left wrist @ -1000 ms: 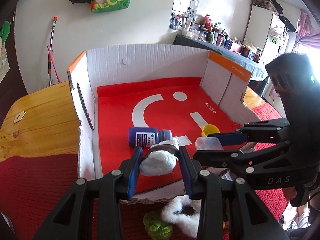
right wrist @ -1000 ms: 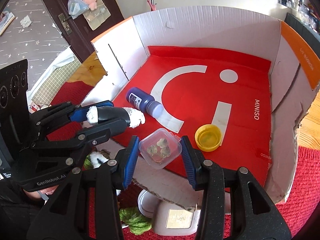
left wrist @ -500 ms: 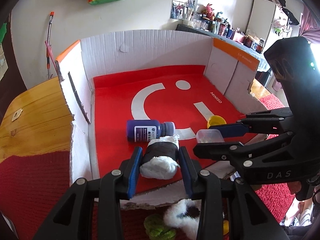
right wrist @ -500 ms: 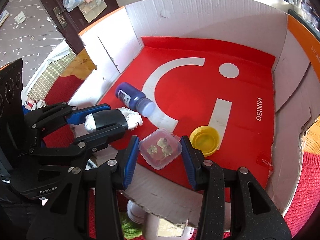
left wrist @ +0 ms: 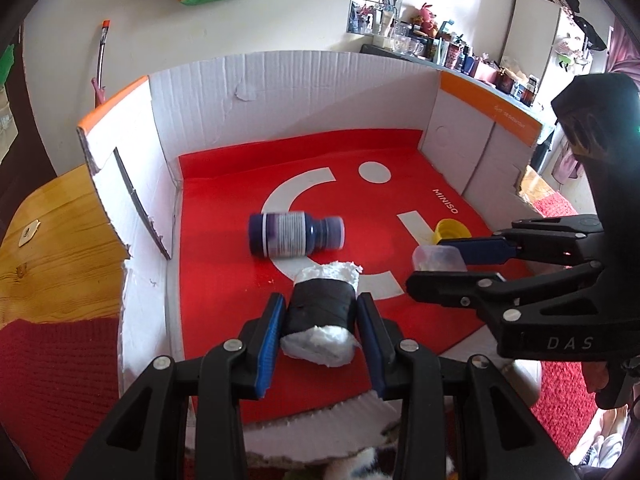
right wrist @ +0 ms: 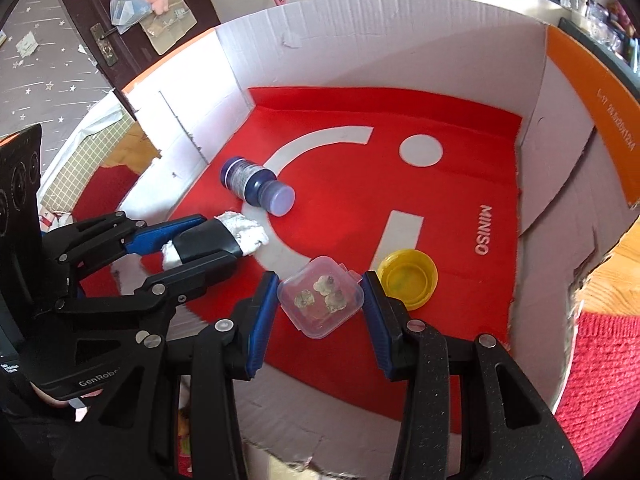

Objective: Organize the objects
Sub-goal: 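Lift and carry the plush and clear plastic box into the cardboard box, then lower the plush and clear box onto the red mat inside the box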

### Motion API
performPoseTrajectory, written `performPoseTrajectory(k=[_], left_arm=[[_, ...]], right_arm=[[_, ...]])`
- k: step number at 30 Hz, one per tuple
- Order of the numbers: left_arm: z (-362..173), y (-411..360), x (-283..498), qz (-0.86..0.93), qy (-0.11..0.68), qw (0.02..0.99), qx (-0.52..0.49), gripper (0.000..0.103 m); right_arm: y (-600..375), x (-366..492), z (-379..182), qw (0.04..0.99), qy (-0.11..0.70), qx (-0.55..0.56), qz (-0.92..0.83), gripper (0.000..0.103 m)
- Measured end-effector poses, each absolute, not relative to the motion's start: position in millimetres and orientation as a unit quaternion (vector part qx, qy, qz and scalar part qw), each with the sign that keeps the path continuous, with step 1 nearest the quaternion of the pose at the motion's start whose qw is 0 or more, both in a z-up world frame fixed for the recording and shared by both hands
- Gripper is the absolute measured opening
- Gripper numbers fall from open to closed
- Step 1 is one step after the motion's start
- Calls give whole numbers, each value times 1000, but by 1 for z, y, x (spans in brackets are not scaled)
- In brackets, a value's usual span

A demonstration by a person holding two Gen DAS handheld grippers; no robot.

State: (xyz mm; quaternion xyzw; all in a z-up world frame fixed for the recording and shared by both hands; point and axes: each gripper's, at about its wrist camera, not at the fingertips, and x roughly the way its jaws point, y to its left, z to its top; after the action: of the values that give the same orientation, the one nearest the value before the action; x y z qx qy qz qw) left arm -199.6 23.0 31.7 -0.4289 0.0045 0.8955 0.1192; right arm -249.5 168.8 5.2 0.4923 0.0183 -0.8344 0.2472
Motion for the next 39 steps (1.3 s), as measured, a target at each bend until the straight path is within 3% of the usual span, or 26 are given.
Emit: performPoseTrajectory(k=[16, 39], left_arm=[[27, 25, -211, 895, 1, 109, -432, 38], [26, 25, -211, 896, 0, 106, -431, 38]], right_arm=[[168, -251, 3, 205, 82, 462, -859, 41], [168, -250, 4, 205, 77, 455, -863, 41]])
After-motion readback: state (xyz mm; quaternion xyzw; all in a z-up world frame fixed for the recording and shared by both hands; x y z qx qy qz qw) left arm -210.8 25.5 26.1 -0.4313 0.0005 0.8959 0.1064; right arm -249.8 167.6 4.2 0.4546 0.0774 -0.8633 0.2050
